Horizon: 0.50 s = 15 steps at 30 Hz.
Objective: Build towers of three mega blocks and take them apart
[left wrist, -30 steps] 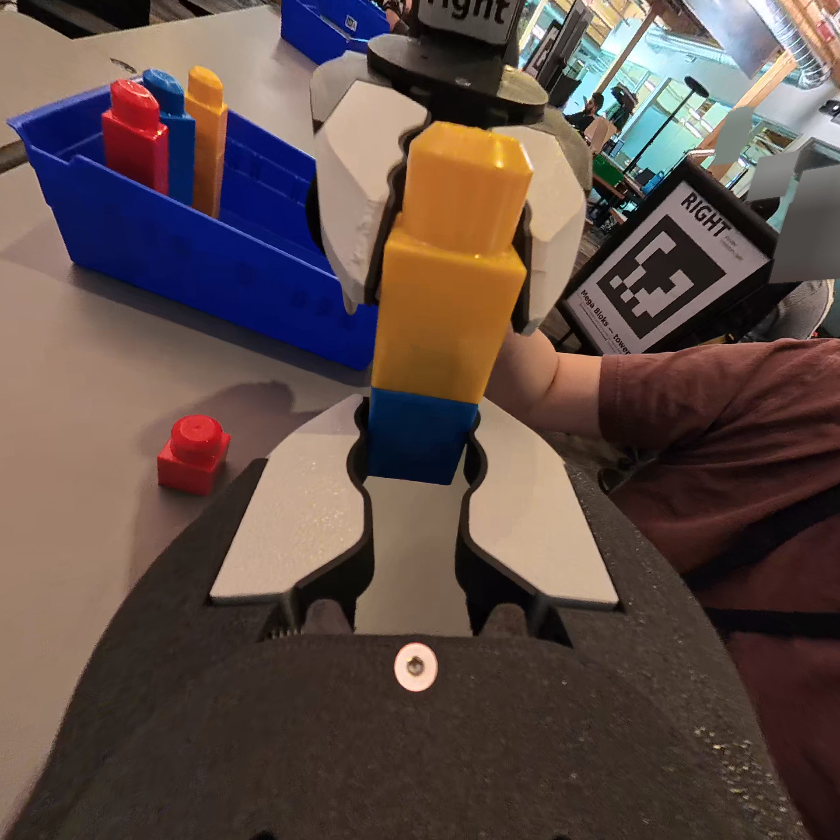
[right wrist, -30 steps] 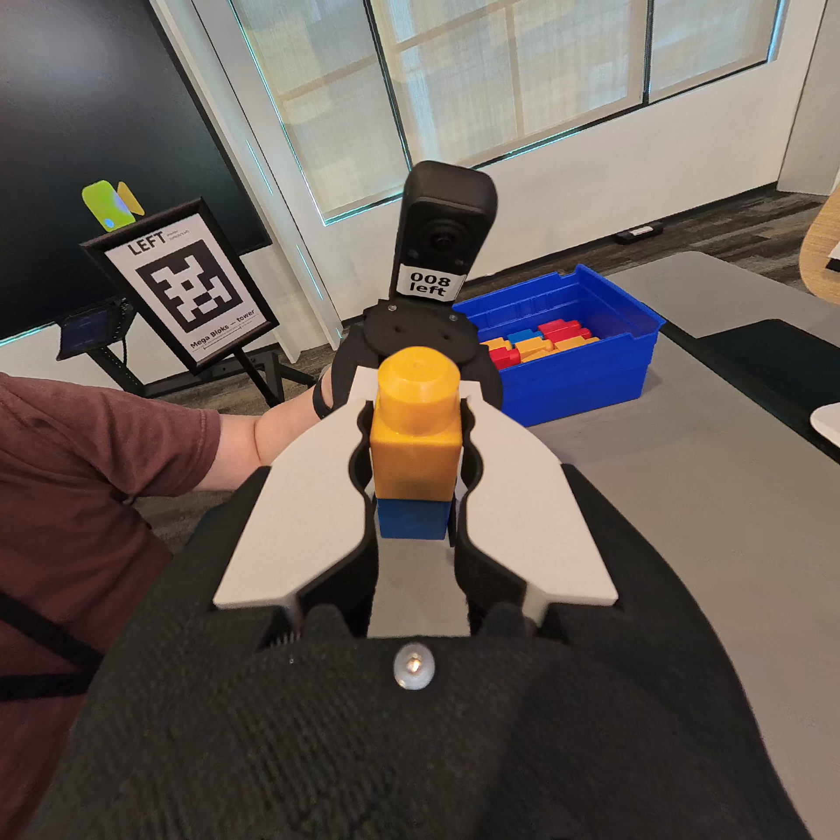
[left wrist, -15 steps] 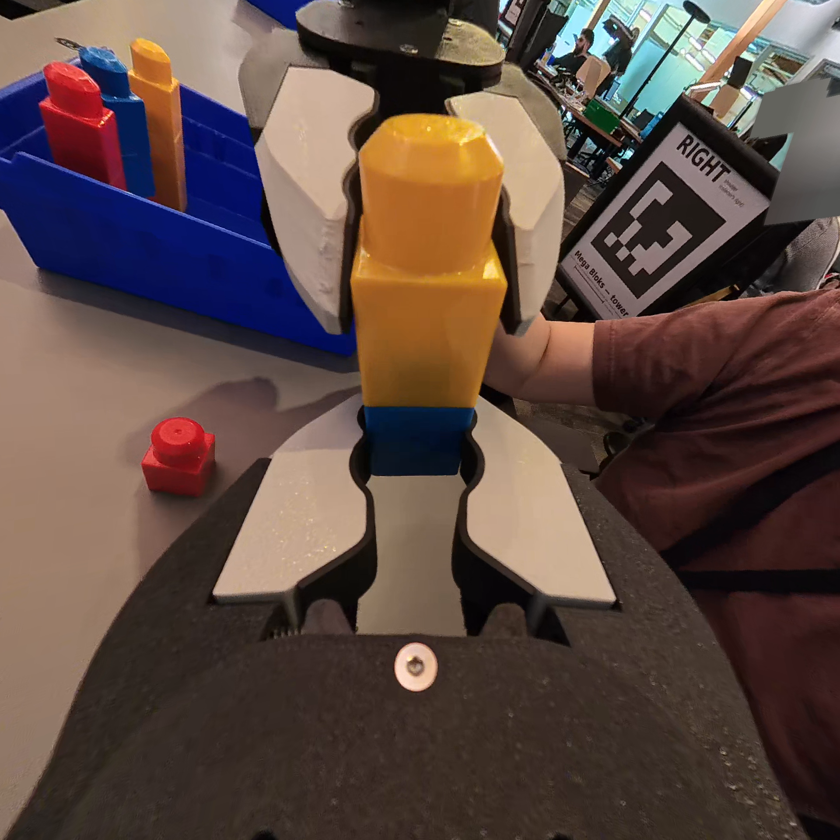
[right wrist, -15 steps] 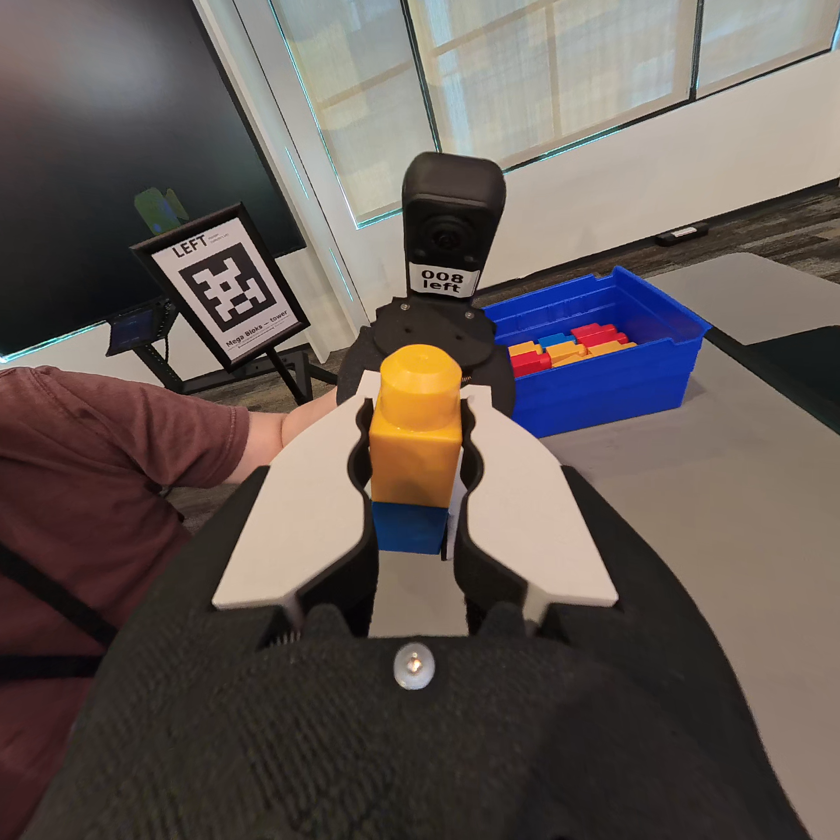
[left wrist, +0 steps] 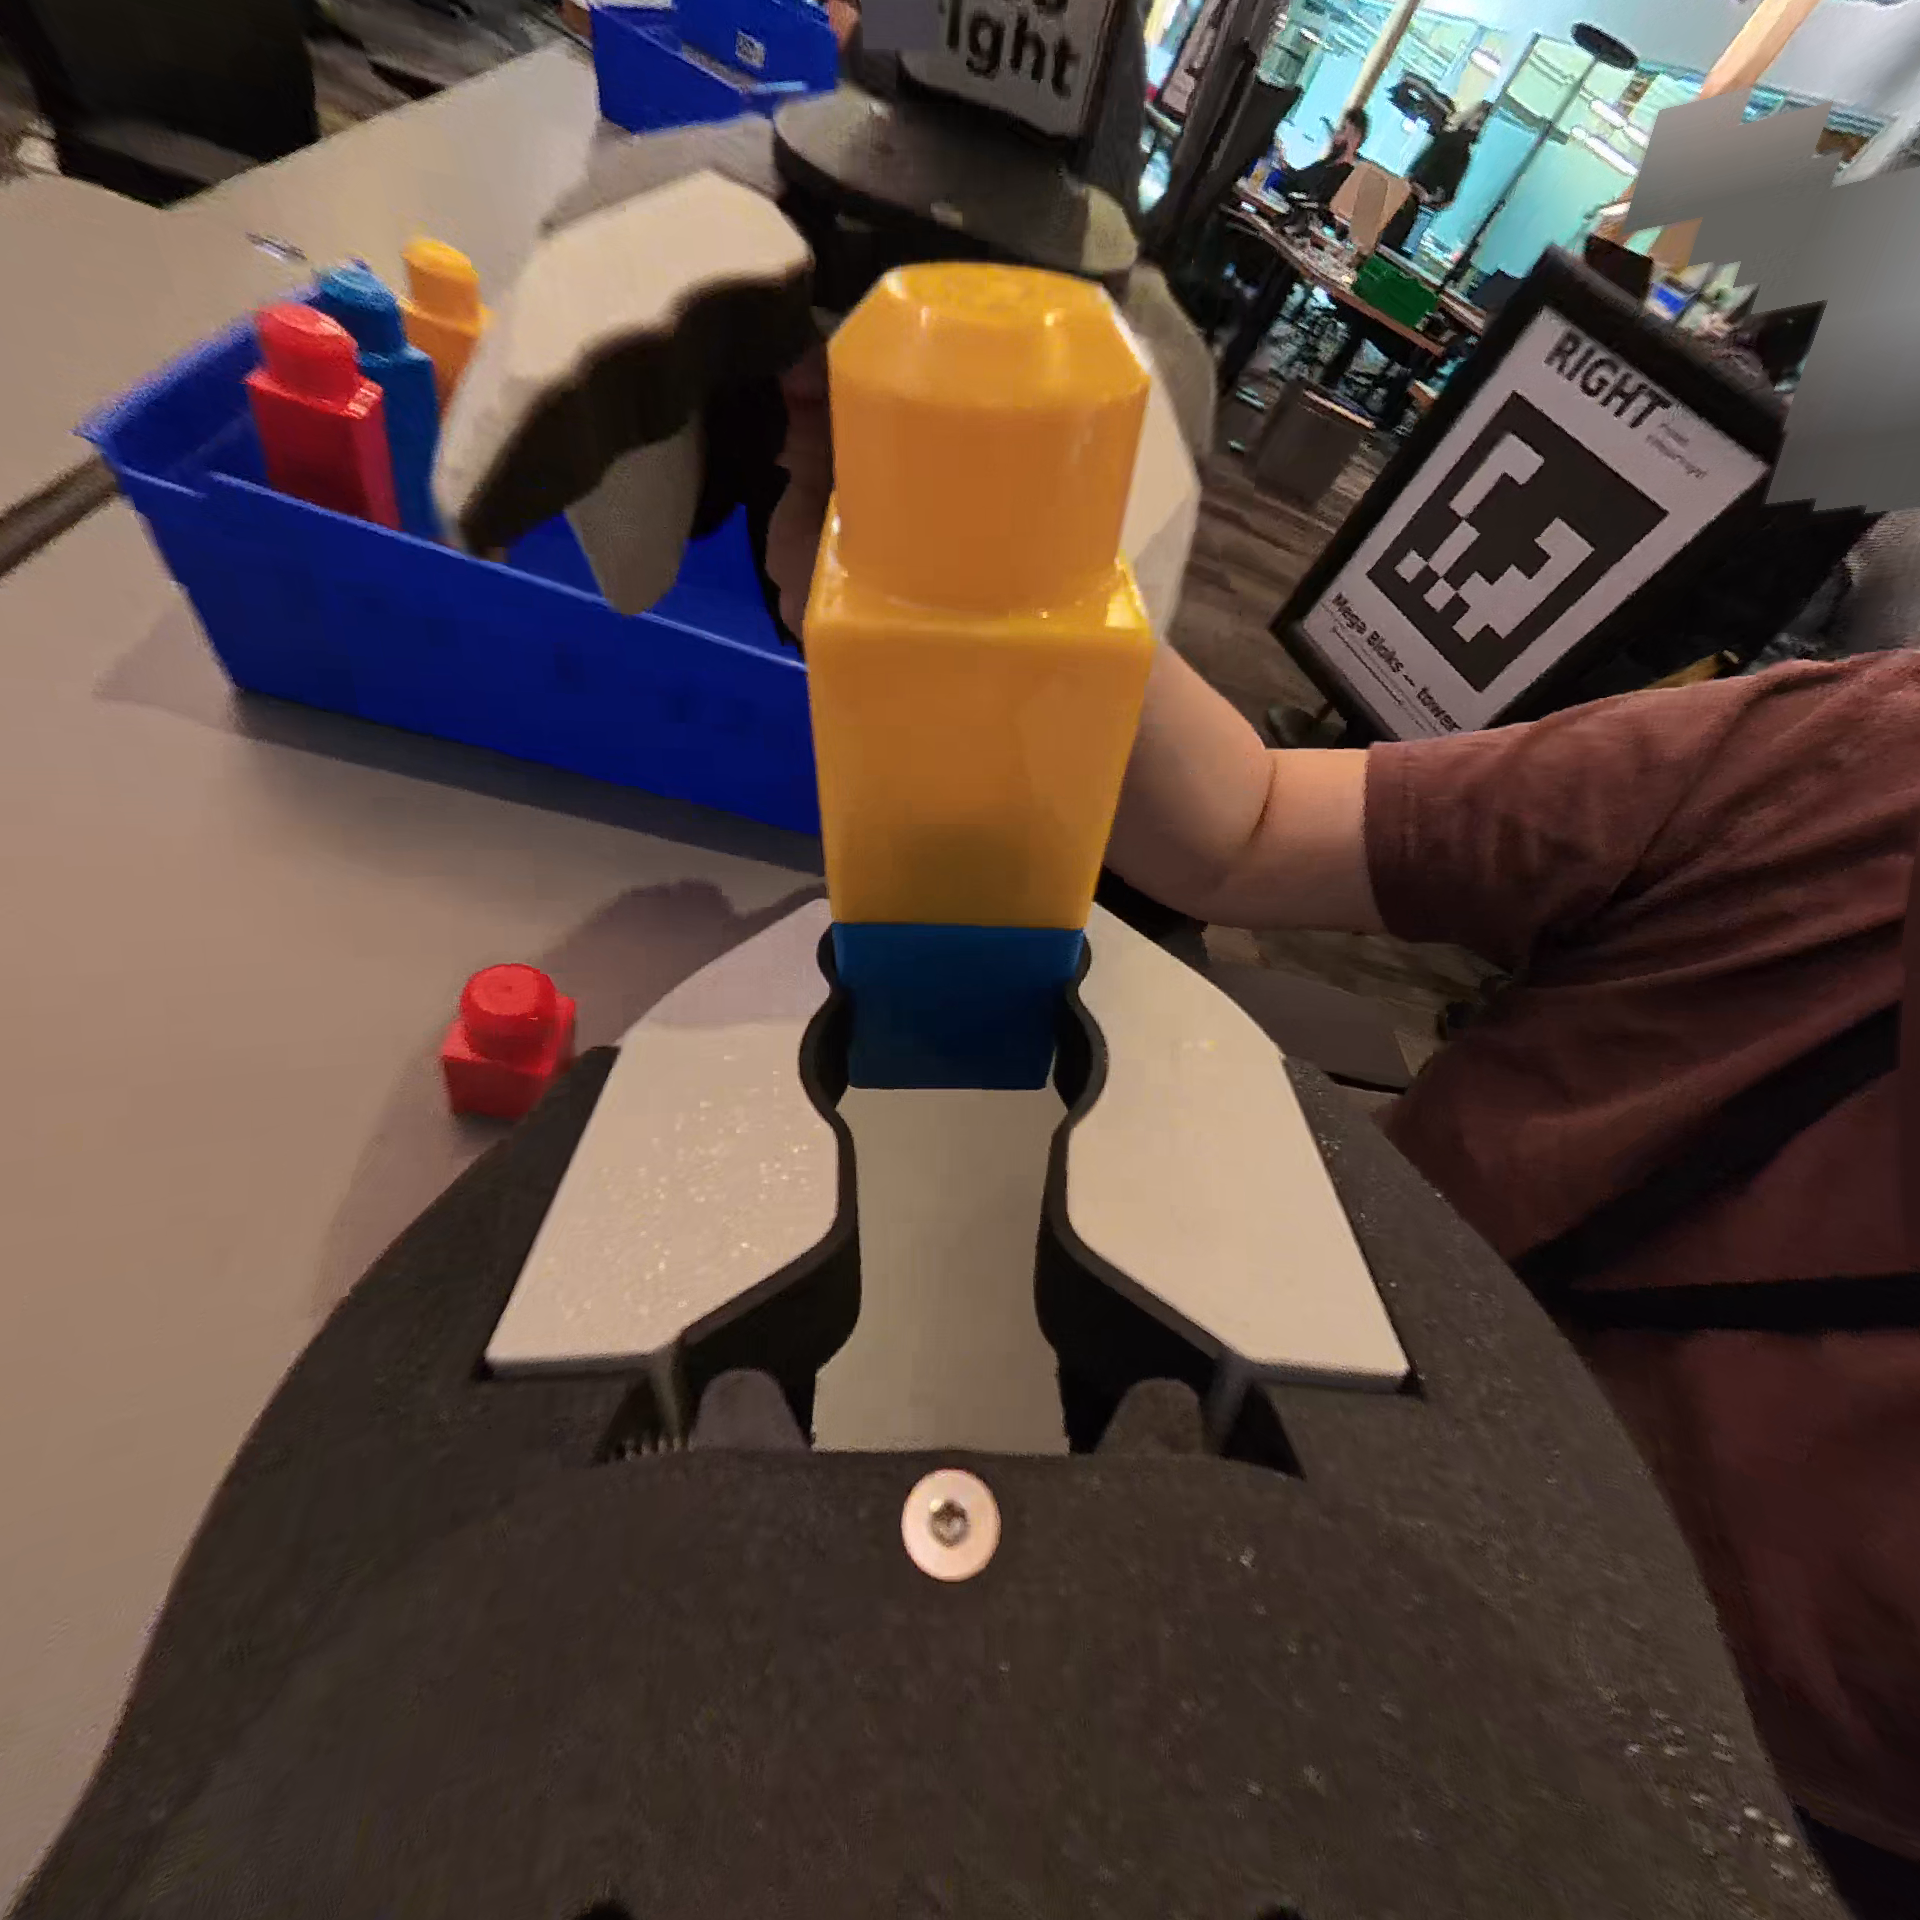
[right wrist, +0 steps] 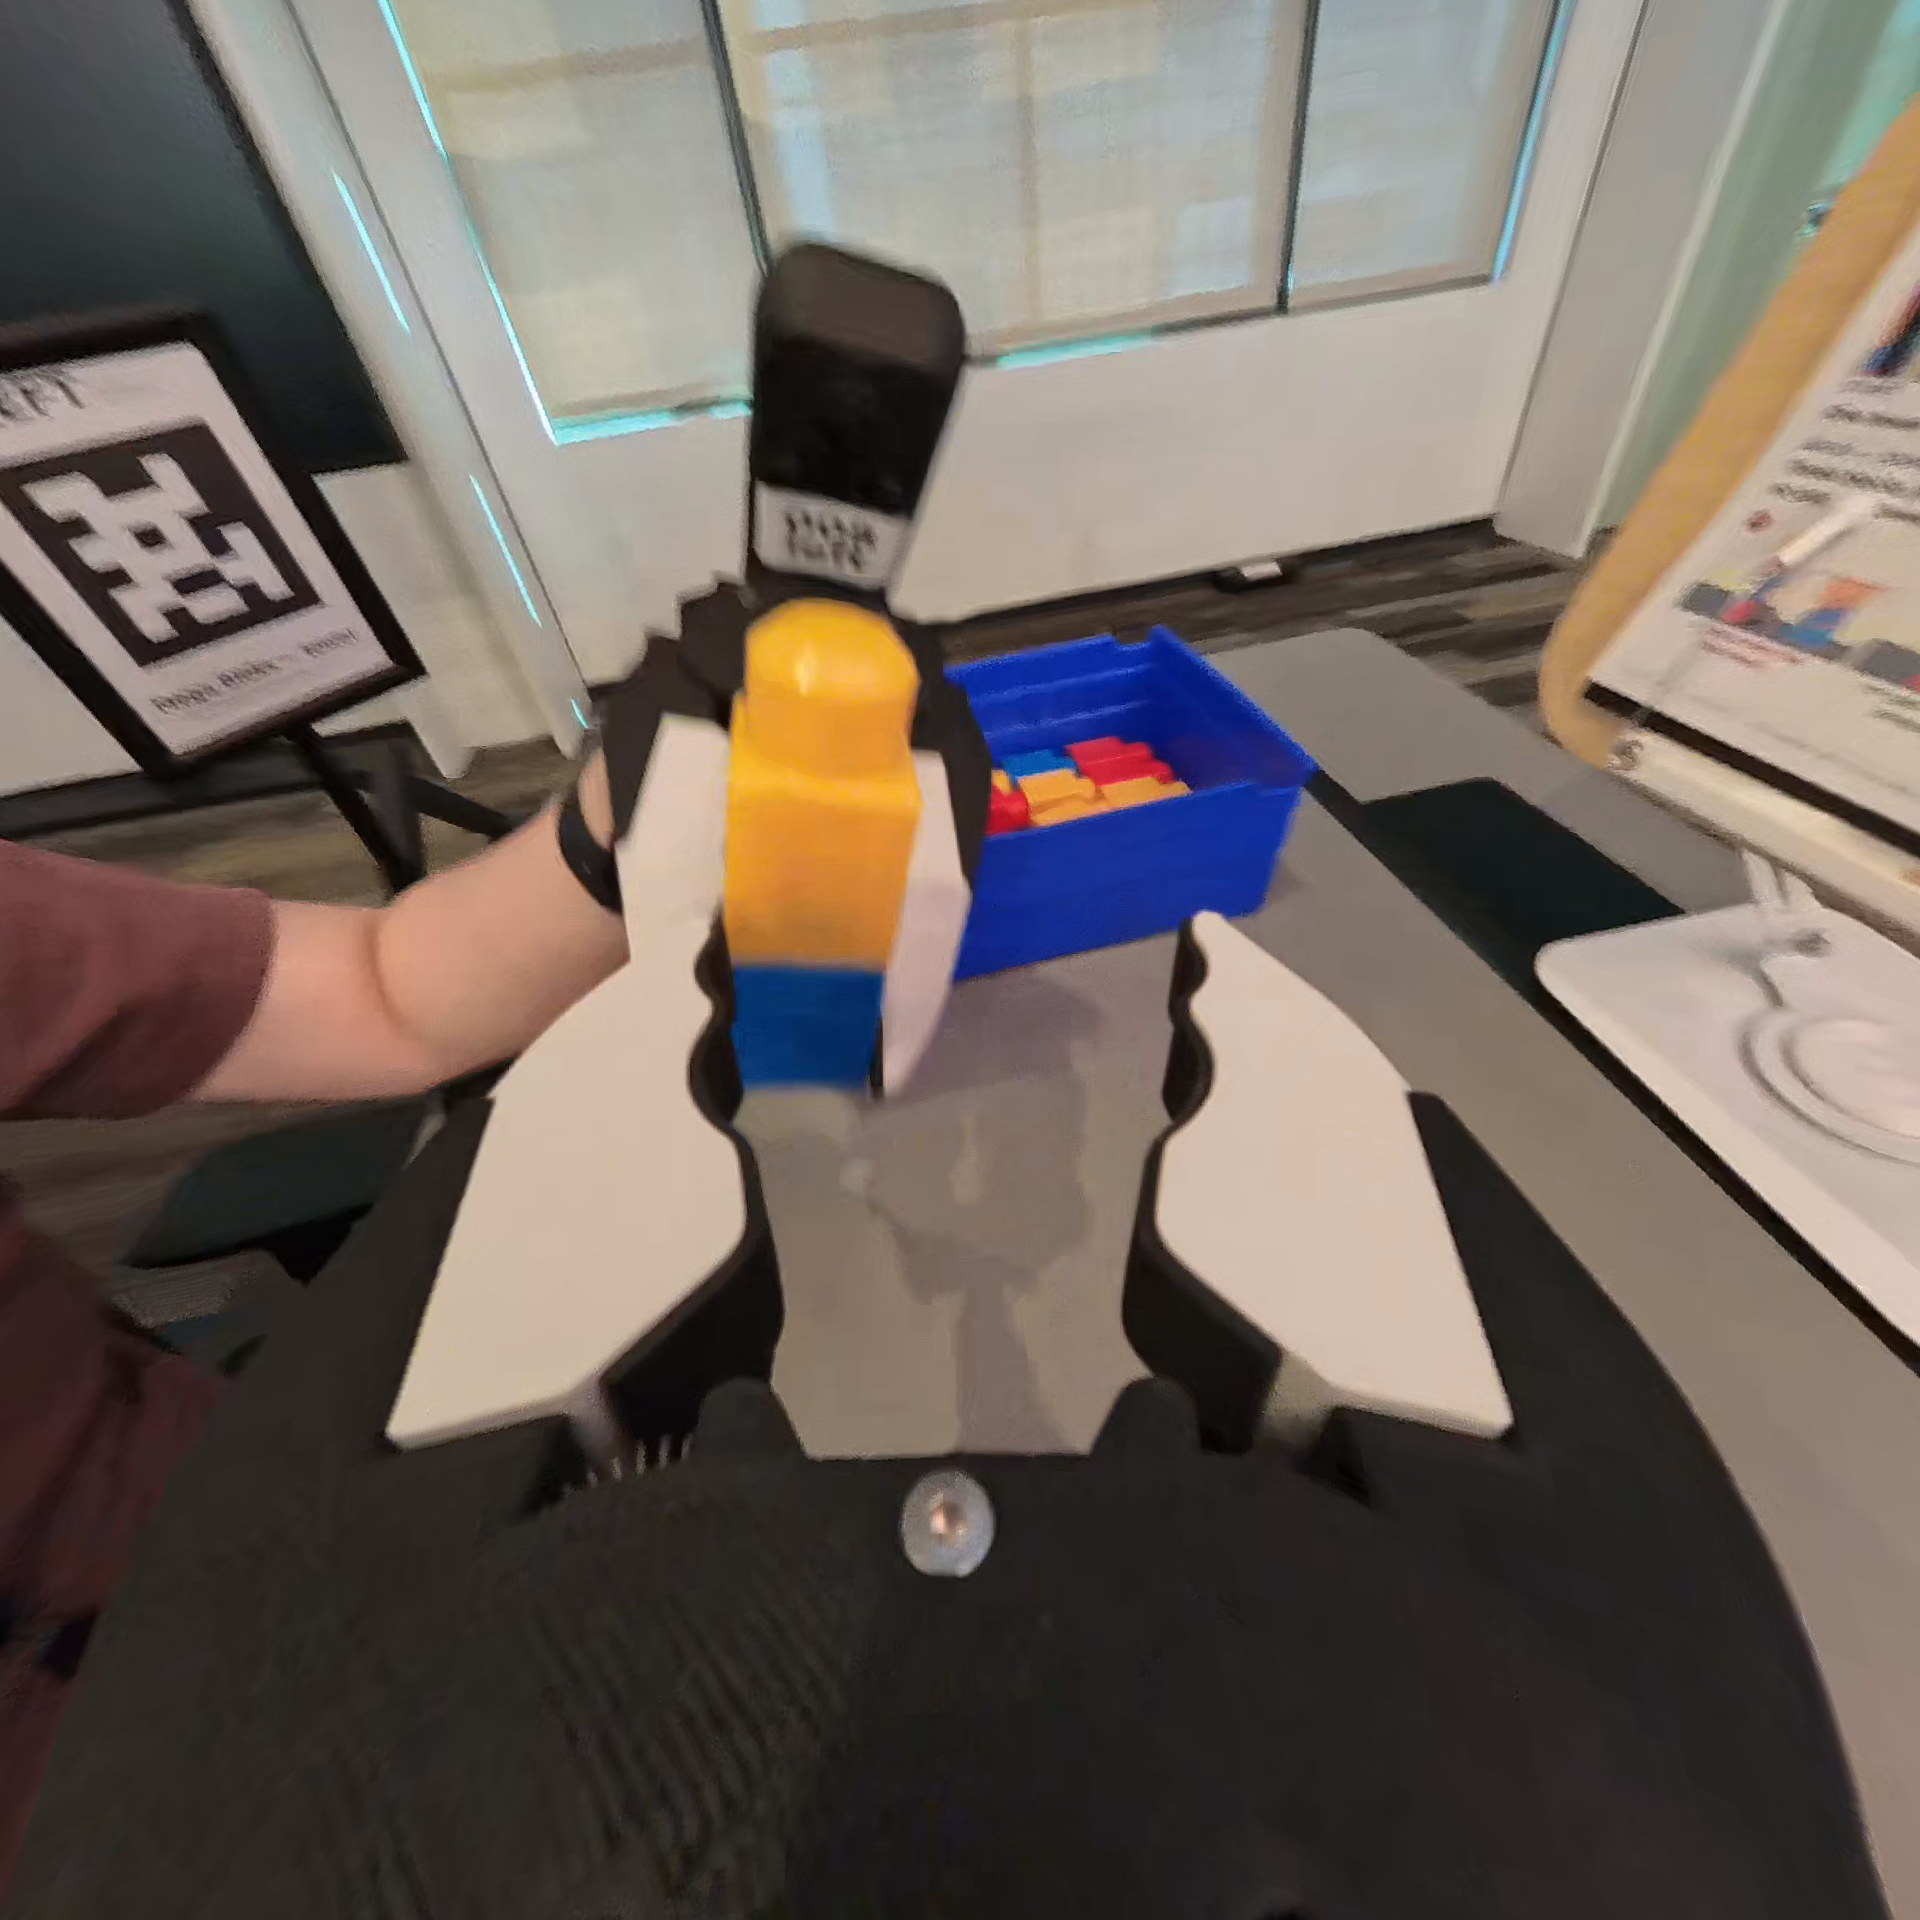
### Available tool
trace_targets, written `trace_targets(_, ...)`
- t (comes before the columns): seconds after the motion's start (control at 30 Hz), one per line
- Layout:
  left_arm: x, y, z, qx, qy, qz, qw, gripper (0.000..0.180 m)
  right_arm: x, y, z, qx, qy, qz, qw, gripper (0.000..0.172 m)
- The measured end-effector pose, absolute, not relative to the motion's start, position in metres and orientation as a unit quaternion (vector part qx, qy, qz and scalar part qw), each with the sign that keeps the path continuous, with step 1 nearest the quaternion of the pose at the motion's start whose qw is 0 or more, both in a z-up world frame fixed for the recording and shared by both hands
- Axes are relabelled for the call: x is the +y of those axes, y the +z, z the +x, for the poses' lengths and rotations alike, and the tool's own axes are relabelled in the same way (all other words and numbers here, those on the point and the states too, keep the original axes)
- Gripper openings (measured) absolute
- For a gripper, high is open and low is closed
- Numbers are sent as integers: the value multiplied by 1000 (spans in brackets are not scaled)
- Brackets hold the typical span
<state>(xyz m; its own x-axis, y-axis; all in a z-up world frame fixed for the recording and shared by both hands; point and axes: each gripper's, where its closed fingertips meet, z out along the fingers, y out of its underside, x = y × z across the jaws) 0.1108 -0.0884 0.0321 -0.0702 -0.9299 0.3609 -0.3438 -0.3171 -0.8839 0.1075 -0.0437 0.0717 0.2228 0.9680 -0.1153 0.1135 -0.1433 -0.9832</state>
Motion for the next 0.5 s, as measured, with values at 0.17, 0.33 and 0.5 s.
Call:
trace_targets(0.17, -65, 59, 71, 476, -501, -634, 347, 36, -20, -6, 140, -481, 344, -715, 374, 68)
trace_targets(0.33, -61, 82, 43, 458, -504, -621, 388, 36, 10, -84, 164, -504, 196, -787, 296, 69)
trace_targets(0.5, -62, 83, 38, 463, -500, -619, 390, 36, 12, -113, 163, -526, 140, -797, 261, 68)
